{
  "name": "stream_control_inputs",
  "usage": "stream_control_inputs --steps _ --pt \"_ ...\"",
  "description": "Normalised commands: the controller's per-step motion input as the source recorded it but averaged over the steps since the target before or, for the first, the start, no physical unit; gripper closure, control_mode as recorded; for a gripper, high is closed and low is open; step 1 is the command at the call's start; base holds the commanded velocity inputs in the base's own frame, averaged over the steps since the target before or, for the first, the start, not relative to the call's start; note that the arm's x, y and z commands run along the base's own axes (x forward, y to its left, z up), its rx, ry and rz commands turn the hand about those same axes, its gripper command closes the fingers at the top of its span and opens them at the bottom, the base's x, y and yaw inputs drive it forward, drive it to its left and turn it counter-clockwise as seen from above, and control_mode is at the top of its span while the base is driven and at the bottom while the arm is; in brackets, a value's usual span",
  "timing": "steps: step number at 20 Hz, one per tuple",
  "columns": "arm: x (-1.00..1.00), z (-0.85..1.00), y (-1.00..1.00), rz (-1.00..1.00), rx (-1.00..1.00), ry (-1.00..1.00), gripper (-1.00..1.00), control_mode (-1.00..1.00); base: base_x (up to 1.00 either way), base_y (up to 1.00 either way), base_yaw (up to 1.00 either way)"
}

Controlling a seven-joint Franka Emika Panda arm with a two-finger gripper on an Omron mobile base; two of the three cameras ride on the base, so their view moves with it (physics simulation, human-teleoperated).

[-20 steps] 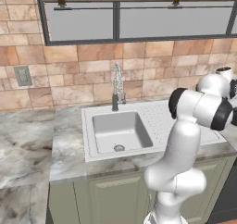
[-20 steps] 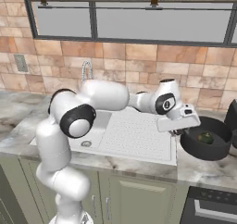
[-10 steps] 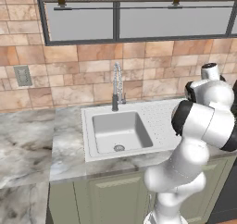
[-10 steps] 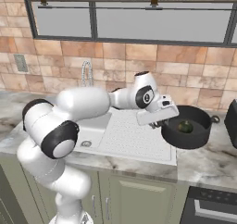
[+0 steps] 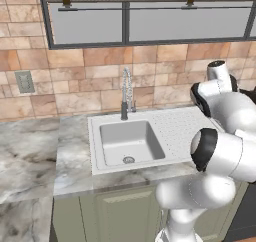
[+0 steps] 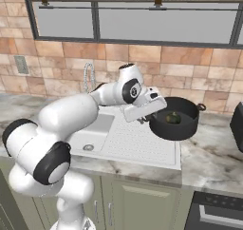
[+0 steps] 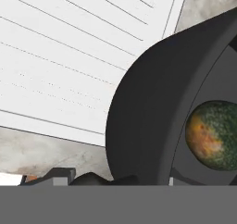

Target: Dump the squash from the pot into the sink. Then turn on the water and wash the squash. Then turn off the water and put the squash back in the pot.

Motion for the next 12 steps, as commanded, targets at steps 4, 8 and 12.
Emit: stream_control_inputs --steps 4,8,12 --pt "-0.01 0.17 0.66 0.19 0.01 0.10 1.00 -1.00 0.00 0.00 0.00" --pt "-0.08 0.12 0.65 0.20 0.01 0.07 1.00 -1.00 0.00 0.00 0.00" --pt "-0.09 0.10 0.64 0.21 0.00 0.10 1.00 -1.00 0.00 0.00 0.00"
